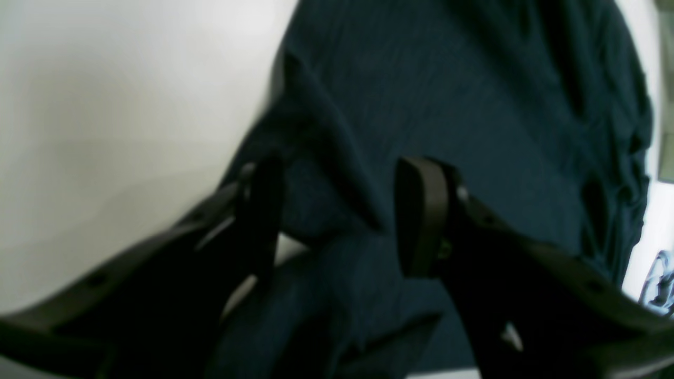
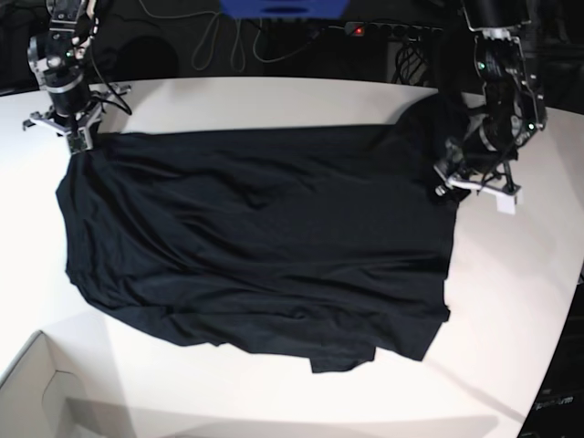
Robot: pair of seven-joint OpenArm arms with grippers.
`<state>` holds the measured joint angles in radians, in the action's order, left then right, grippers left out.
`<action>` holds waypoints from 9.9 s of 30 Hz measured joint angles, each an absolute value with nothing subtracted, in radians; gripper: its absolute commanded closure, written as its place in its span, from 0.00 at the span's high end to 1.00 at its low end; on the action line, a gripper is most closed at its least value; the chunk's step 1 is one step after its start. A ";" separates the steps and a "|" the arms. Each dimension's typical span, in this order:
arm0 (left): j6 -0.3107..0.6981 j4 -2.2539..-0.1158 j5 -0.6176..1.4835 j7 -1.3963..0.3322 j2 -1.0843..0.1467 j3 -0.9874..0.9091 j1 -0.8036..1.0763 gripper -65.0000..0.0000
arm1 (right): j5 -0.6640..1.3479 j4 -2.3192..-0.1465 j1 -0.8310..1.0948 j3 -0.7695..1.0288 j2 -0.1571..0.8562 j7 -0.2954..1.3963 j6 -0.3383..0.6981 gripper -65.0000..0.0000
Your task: Layout the t-shirt on the table in an organized manner, then fold the t-shirt properly
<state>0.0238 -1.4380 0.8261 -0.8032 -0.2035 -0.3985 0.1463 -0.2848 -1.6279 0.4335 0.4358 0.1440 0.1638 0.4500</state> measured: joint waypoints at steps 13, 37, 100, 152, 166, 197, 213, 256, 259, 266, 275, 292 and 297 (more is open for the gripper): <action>0.049 -1.410 0.786 -0.773 -0.224 -0.522 0.183 0.51 | -0.290 -1.680 0.458 0.450 0.117 0.168 0.450 0.40; 0.049 -1.409 0.767 -0.770 -0.227 -0.538 0.185 0.51 | -0.279 -1.640 0.438 0.207 -0.050 0.136 0.448 0.47; 0.018 -1.619 0.726 -0.816 -0.221 -0.507 0.365 0.51 | -0.253 -1.730 0.699 0.236 -0.028 0.080 0.445 0.47; 0.002 -1.593 0.682 -0.849 -0.251 -0.578 0.198 0.51 | -0.285 -1.905 0.666 0.236 -0.031 0.162 0.448 0.47; 0.005 -1.457 0.698 -0.822 -0.240 -0.367 0.110 0.51 | -0.285 -1.905 0.672 0.237 -0.031 0.161 0.448 0.47; 0.023 -1.466 0.723 -0.784 -0.277 -0.482 0.222 0.51 | -0.284 -1.864 0.490 0.337 -0.029 0.170 0.449 0.47; 0.022 -1.459 0.719 -0.791 -0.276 -0.483 0.205 0.51 | -0.250 -1.380 0.183 0.423 0.102 0.096 0.445 0.42; 0.000 -1.393 0.818 -0.837 -0.250 -0.470 -0.102 0.51 | -0.291 -1.459 0.054 0.423 0.145 0.172 0.450 0.44; 0.001 -1.395 0.822 -0.834 -0.250 -0.472 -0.083 0.51 | -0.292 -1.432 0.056 0.424 0.149 0.175 0.450 0.53; -0.003 -1.608 0.825 -0.841 -0.252 -0.480 0.148 0.52 | -0.293 -1.529 0.117 0.486 0.137 0.173 0.448 0.57; -0.002 -1.809 0.819 -0.834 -0.186 -0.479 0.448 0.52 | -0.289 -1.609 0.231 0.486 0.079 0.168 0.448 0.56; -0.001 -1.746 0.820 -0.838 -0.062 -0.653 0.551 0.52 | -0.286 -1.636 0.300 0.475 0.027 0.162 0.449 0.56; -0.004 -1.727 0.750 -0.830 -0.070 -0.590 0.545 0.52 | -0.285 -1.696 0.331 0.475 -0.007 0.161 0.449 0.56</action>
